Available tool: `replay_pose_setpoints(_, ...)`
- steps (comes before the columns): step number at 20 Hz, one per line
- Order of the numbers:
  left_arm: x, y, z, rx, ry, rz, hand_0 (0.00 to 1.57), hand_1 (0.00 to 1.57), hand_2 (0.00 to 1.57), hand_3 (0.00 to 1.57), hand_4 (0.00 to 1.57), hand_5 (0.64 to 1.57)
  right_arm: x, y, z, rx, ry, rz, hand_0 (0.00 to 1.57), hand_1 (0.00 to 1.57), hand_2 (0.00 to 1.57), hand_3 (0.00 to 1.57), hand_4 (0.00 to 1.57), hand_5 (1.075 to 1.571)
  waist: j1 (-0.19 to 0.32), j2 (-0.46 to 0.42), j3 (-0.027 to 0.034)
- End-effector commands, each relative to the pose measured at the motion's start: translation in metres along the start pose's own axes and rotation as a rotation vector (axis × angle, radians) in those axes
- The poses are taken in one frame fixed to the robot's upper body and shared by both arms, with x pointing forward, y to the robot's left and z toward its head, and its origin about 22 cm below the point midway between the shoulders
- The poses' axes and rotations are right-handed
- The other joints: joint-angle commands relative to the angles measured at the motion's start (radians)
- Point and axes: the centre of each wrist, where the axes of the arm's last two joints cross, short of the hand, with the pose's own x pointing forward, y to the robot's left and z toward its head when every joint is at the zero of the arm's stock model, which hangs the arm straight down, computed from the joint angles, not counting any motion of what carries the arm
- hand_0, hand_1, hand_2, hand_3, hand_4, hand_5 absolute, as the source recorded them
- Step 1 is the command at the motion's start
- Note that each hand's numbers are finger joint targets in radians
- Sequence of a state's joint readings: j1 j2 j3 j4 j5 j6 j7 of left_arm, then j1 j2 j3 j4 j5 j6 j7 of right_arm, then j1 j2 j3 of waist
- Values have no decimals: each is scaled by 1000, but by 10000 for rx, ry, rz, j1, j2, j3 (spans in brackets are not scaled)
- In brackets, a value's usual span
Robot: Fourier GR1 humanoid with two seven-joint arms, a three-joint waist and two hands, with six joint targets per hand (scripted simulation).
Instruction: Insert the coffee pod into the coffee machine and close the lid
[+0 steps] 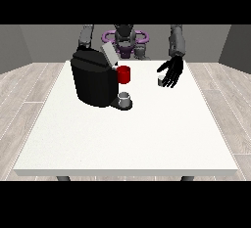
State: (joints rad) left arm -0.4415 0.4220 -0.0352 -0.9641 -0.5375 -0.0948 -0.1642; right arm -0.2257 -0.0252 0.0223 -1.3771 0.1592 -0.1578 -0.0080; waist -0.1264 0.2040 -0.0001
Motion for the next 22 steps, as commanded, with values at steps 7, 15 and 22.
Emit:
replay_pose_setpoints(7, 0, -30, -14, -262, -281, -2334, 924, 924, 1016, 845, 413, 1571, 8, 23, -5, 305, 252, 22, 0, 0, 0, 0, 0, 1571, -117, 44, -2)
replay_pose_setpoints(15, -10, -28, -17, -1536, 351, -3715, 748, 748, 941, 809, 373, 1571, -8, 20, 0, 296, 192, -289, 0, 0, 0, 0, 0, 1571, -270, -84, -2)
replay_pose_setpoints(22, 5, -23, -25, -2306, -77, -3778, 1036, 1036, 1121, 1006, 395, 1571, -36, -16, -8, -593, 1578, 513, 0, 0, 0, 0, 0, 1571, 356, -893, 1)
